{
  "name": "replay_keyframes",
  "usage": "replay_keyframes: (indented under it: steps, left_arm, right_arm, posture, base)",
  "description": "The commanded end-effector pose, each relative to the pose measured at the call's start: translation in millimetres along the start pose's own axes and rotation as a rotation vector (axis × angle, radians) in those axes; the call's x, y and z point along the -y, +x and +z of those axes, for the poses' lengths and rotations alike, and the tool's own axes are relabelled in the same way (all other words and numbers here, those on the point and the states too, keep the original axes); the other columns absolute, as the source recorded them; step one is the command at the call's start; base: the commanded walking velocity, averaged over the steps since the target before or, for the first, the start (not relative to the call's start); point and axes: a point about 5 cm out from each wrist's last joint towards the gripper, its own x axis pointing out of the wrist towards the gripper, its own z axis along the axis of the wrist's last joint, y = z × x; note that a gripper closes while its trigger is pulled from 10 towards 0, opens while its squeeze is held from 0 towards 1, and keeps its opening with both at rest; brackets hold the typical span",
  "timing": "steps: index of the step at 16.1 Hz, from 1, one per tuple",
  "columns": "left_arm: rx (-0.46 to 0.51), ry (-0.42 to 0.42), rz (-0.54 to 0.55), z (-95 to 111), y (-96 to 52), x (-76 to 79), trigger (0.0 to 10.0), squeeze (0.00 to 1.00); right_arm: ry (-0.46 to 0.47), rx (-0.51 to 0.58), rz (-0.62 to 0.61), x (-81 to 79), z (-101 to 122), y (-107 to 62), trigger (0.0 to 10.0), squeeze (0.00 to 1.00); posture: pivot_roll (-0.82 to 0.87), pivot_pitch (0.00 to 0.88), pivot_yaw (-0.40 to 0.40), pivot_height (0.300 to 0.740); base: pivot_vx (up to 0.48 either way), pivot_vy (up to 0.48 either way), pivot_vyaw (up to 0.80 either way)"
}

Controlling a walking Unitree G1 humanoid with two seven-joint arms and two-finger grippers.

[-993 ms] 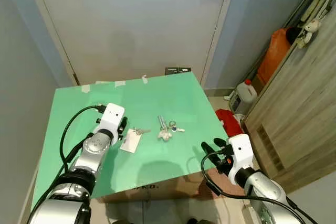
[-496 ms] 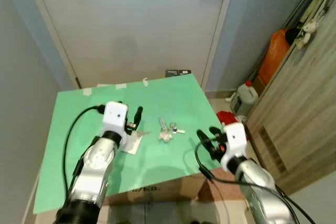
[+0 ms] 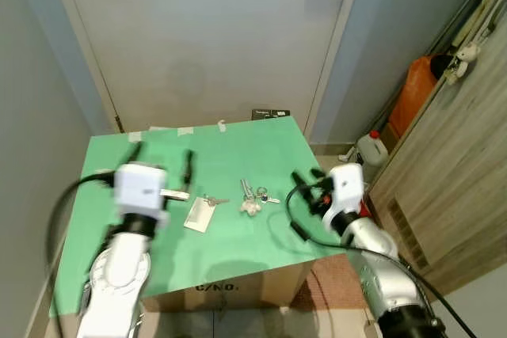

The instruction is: Hang keys on a hook

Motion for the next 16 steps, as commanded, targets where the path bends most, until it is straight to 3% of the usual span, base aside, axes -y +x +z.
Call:
replay_keyframes:
  steps: [1, 5, 6, 7, 9, 12, 16]
  left_arm:
    - [-0.022, -0.020, -0.007, -0.6, -1.5, 3.8, 10.0, 1.00]
    - [-0.106, -0.097, 0.003, -9.5, 7.2, 5.1, 10.0, 1.00]
    - [-0.167, -0.100, 0.009, -14.8, 13.2, 2.2, 10.0, 0.93]
    - [-0.169, -0.090, 0.010, -14.4, 17.5, 0.3, 10.0, 0.00]
    - [-0.163, -0.045, 0.025, -13.0, 25.1, -4.0, 10.0, 0.00]
    - [-0.166, -0.069, 0.039, -11.5, 30.1, -5.6, 10.0, 0.00]
    - [-0.167, -0.098, 0.011, -10.6, 32.8, 2.4, 10.0, 0.00]
  right_arm:
    - [0.020, 0.019, -0.036, 5.8, 1.2, 1.2, 10.0, 0.00]
    - [0.024, 0.039, -0.057, 5.9, 2.5, 6.0, 10.0, 0.00]
    - [0.019, 0.043, -0.067, 8.2, 3.3, 7.6, 10.0, 0.00]
    - [0.007, 0.040, -0.074, 9.5, 2.9, 8.2, 10.0, 0.00]
    - [-0.011, 0.028, -0.084, 10.3, 2.2, 9.5, 10.0, 0.00]
    - [-0.018, 0.035, -0.060, 7.2, 2.8, 10.6, 10.0, 0.00]
    - [-0.019, 0.037, -0.037, 2.9, 1.5, 11.6, 10.0, 0.00]
  posture:
    - [0.12, 0.000, -0.061, 0.740]
    - [0.10, 0.000, -0.042, 0.740]
    - [0.10, 0.000, -0.036, 0.740]
    - [0.10, 0.000, -0.036, 0.740]
    - [0.09, 0.000, -0.032, 0.740]
    - [0.09, 0.000, -0.033, 0.740]
    - [0.09, 0.000, -0.033, 0.740]
  base:
    - [0.000, 0.000, 0.00]
    - [0.000, 0.000, 0.00]
    - [0.000, 0.000, 0.00]
    - [0.000, 0.000, 0.00]
    - [0.000, 0.000, 0.00]
    - [0.000, 0.000, 0.00]
    - [0.290, 0.318, 0.00]
